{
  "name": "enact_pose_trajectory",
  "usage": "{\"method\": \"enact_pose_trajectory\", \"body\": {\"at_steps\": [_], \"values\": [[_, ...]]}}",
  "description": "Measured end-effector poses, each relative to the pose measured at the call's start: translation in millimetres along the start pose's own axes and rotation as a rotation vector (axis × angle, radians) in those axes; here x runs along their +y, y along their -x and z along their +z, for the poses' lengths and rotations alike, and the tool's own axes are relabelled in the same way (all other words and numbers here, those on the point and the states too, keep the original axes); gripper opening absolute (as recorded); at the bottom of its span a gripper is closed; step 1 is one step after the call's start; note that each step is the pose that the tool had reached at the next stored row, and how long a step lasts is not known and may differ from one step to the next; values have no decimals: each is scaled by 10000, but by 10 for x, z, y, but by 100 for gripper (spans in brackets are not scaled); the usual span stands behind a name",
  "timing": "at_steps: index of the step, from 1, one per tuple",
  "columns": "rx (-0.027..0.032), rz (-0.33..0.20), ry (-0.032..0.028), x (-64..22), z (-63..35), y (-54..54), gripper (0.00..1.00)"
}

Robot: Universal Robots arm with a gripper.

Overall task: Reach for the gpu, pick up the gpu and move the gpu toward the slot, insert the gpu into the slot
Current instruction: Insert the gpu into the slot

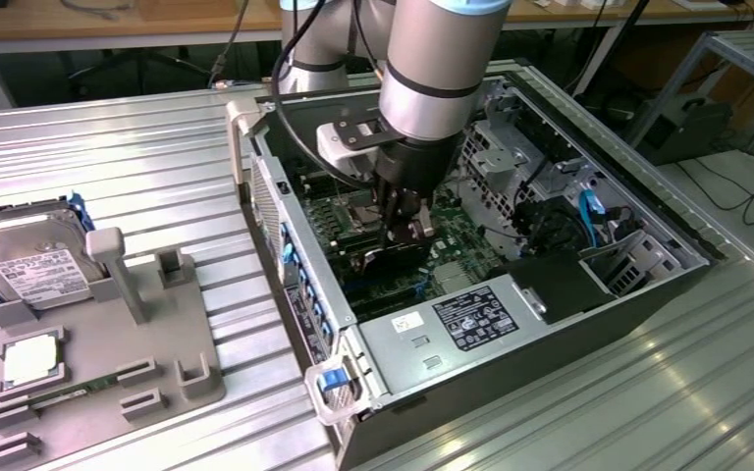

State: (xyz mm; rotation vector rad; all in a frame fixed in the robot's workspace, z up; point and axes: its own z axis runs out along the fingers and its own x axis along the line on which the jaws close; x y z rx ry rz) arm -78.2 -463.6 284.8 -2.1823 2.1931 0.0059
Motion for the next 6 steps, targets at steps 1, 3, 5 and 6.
{"method": "enact_pose_trajectory", "body": {"at_steps": [1,3,5,6], "values": [[0,-1,0,0,0,0,11],[0,-1,0,0,0,0,11],[-1,0,0,0,0,0,11],[0,0,0,0,0,0,11]]}}
